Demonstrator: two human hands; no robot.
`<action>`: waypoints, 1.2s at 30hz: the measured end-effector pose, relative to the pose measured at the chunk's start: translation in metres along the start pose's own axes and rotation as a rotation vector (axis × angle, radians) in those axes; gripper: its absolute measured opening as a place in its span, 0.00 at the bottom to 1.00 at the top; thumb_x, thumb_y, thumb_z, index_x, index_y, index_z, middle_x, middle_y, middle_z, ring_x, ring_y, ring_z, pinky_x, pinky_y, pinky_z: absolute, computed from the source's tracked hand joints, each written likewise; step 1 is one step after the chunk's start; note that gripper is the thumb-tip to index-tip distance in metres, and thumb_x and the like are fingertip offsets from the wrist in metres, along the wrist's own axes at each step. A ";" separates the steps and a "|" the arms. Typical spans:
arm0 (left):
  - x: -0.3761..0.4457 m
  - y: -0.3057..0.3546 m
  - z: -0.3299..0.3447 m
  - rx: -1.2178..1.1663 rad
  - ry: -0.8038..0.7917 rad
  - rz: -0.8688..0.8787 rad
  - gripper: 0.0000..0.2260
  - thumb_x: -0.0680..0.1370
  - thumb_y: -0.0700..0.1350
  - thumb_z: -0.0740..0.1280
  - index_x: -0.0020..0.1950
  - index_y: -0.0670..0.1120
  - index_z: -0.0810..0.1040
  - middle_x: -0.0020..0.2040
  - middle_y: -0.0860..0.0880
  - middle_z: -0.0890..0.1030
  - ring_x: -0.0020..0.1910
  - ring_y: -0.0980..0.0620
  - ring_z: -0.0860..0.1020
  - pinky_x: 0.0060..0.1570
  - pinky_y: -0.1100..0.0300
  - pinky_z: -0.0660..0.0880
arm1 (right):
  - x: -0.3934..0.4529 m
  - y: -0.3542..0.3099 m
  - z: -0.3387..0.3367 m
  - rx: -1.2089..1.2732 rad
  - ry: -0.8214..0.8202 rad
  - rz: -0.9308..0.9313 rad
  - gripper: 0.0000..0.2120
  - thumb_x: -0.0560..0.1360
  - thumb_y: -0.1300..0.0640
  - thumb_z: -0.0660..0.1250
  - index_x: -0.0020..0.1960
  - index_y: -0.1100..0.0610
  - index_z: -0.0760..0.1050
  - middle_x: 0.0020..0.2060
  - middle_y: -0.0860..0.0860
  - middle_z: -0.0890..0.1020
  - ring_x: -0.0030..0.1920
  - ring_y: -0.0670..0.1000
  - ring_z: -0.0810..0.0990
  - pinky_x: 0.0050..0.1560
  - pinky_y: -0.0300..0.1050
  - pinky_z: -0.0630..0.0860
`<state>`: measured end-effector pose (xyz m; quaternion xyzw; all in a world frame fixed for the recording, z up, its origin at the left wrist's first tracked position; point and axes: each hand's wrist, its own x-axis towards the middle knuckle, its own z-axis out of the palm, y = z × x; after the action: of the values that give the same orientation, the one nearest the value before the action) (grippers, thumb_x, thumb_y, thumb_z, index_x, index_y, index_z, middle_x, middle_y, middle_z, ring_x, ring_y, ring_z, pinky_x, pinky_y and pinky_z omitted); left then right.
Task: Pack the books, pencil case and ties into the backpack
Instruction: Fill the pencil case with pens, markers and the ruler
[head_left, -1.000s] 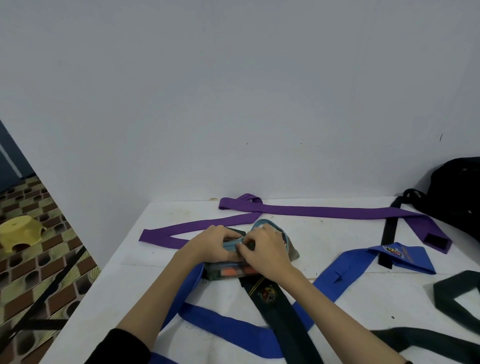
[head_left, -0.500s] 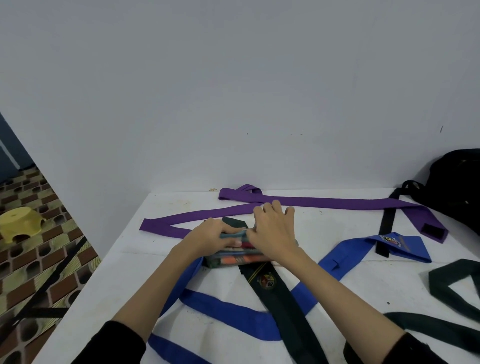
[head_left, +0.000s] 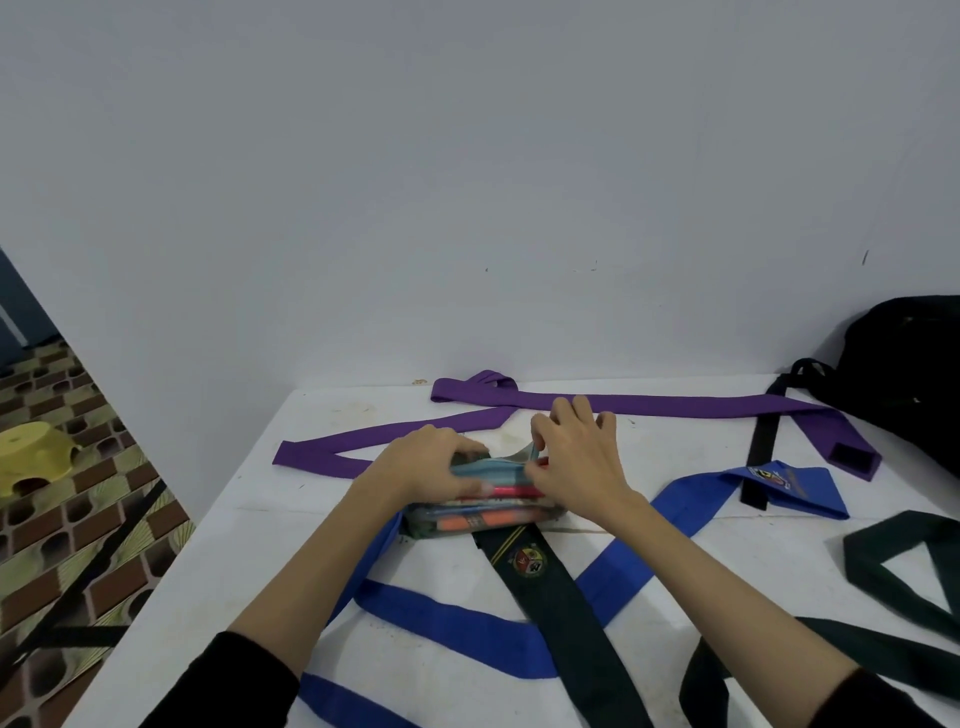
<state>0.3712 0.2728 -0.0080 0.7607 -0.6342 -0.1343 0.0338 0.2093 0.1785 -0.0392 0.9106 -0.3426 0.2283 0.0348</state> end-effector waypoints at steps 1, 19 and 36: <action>0.005 0.009 0.003 0.044 0.003 0.018 0.30 0.73 0.63 0.66 0.72 0.55 0.66 0.62 0.53 0.77 0.56 0.53 0.76 0.52 0.57 0.74 | 0.000 0.001 0.000 0.008 0.002 -0.018 0.11 0.69 0.54 0.65 0.49 0.57 0.75 0.49 0.53 0.74 0.53 0.55 0.69 0.49 0.49 0.61; 0.035 0.023 0.027 -0.165 0.061 0.020 0.31 0.69 0.62 0.71 0.68 0.54 0.70 0.55 0.54 0.78 0.50 0.56 0.75 0.47 0.61 0.71 | 0.003 0.040 -0.010 0.642 -0.252 0.106 0.08 0.69 0.58 0.73 0.46 0.56 0.76 0.44 0.51 0.79 0.48 0.54 0.76 0.49 0.49 0.74; 0.037 0.026 0.034 -0.094 0.147 -0.053 0.24 0.66 0.64 0.71 0.58 0.56 0.76 0.48 0.53 0.79 0.47 0.55 0.74 0.42 0.60 0.69 | -0.004 -0.004 -0.001 0.111 -0.098 0.201 0.16 0.77 0.45 0.62 0.51 0.55 0.80 0.68 0.48 0.69 0.74 0.54 0.56 0.66 0.59 0.54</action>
<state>0.3434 0.2357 -0.0408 0.7826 -0.6026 -0.1086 0.1123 0.2088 0.1838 -0.0393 0.8822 -0.4205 0.2042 -0.0555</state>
